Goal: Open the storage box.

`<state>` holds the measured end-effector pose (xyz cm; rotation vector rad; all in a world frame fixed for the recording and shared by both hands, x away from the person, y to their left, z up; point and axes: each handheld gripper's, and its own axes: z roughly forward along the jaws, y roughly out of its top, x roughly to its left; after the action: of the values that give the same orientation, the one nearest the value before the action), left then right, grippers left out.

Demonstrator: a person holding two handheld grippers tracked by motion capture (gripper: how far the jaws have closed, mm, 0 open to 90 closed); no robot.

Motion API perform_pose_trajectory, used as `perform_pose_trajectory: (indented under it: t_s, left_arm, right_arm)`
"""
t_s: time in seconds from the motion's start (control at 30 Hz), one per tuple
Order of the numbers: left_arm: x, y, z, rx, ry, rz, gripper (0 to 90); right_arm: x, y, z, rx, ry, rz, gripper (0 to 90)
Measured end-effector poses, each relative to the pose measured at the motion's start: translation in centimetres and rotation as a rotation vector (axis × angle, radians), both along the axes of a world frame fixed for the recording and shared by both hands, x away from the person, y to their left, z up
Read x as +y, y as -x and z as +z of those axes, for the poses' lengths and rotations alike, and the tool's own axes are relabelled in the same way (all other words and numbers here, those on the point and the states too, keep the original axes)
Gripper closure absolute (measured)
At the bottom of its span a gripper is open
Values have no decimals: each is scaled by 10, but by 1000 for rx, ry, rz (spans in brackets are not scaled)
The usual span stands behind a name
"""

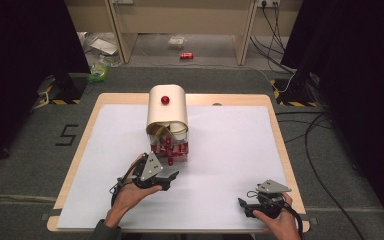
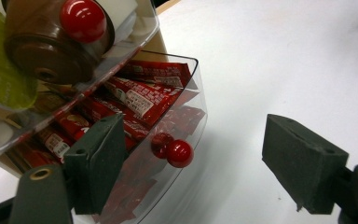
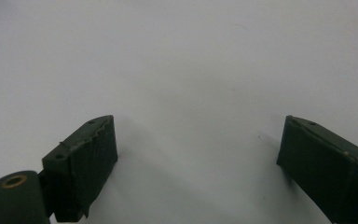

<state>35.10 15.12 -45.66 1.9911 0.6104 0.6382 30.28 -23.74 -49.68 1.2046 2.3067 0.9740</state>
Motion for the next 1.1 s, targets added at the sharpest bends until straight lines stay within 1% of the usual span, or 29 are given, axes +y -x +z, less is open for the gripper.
perform_pose_trajectory:
  t_s: [0.03,0.13,0.27,0.33,0.37,0.4,0.43,0.5,0.6,0.67,0.83,0.93,1.0,1.1]
  left_arm:
    - [1,0,0,5,4,-2,214]
    - [3,2,1,36,33,-5,218]
    - [4,4,2,50,34,0,219]
    - [5,5,2,63,51,-7,220]
    - [5,5,2,63,51,-7,222]
    - [7,7,2,76,67,-14,225]
    - [7,8,1,80,68,-15,226]
    - [8,10,1,83,70,-20,230]
    - [7,13,1,72,64,-20,230]
    - [7,15,2,71,64,-22,230]
    - [7,20,-1,97,47,-37,229]
    - [7,22,-3,106,46,-42,229]
    - [7,26,-4,114,54,-48,229]
    - [7,29,-4,124,45,-54,228]
  right_arm:
    - [0,0,0,0,-1,0,118]
    - [0,0,0,0,0,0,118]
    - [0,0,0,-1,0,1,118]
    - [0,0,0,0,0,1,117]
    - [0,0,0,0,0,1,117]
    - [0,0,0,-2,0,1,117]
    - [0,0,0,-1,-1,1,117]
    - [0,0,0,-1,0,1,117]
    - [0,0,0,-1,0,1,116]
    - [0,0,0,0,0,1,116]
    - [0,0,0,-1,-1,2,116]
    - [0,0,0,-3,-1,1,115]
    - [0,0,0,0,0,2,115]
    - [0,0,0,-2,-1,1,115]
